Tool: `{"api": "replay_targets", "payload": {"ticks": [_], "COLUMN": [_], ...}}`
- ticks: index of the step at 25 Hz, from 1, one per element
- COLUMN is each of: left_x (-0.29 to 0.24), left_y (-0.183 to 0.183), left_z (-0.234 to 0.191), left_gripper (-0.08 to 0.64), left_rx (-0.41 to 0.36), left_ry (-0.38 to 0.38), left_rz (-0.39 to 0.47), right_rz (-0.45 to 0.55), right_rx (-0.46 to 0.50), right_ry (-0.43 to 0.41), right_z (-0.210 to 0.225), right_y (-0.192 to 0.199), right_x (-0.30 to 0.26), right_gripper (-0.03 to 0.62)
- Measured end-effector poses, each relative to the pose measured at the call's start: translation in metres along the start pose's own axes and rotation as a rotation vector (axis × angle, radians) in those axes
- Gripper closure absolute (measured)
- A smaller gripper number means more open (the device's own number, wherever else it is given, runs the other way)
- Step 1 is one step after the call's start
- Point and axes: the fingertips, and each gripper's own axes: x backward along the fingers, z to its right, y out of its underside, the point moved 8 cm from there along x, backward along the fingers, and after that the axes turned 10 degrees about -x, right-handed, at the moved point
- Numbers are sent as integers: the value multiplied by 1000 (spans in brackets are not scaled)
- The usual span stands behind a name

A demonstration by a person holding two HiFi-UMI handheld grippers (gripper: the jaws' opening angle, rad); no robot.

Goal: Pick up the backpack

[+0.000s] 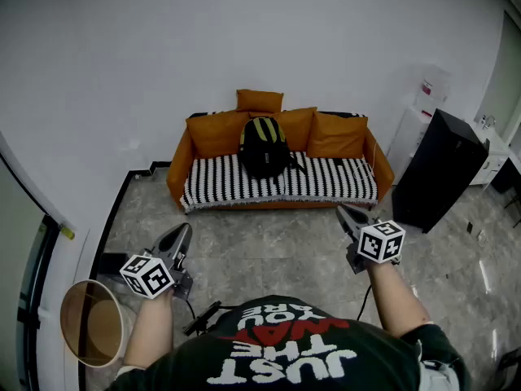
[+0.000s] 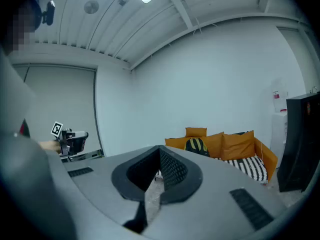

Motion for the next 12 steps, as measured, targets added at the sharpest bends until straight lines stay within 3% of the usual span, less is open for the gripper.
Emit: {"api": "replay_targets", "payload": {"ticks": [12], "left_x": [-16], "left_y": [0], "left_z": [2], "left_gripper": [549], "left_rx": [-1], "left_ry": [20], "left_rz": [-5], "right_rz": [-13], "right_rx": [2], "right_ry": [-8], "right_z": [8], "right_y": [-9], "right_x": [-12], "right_gripper": [568]}}
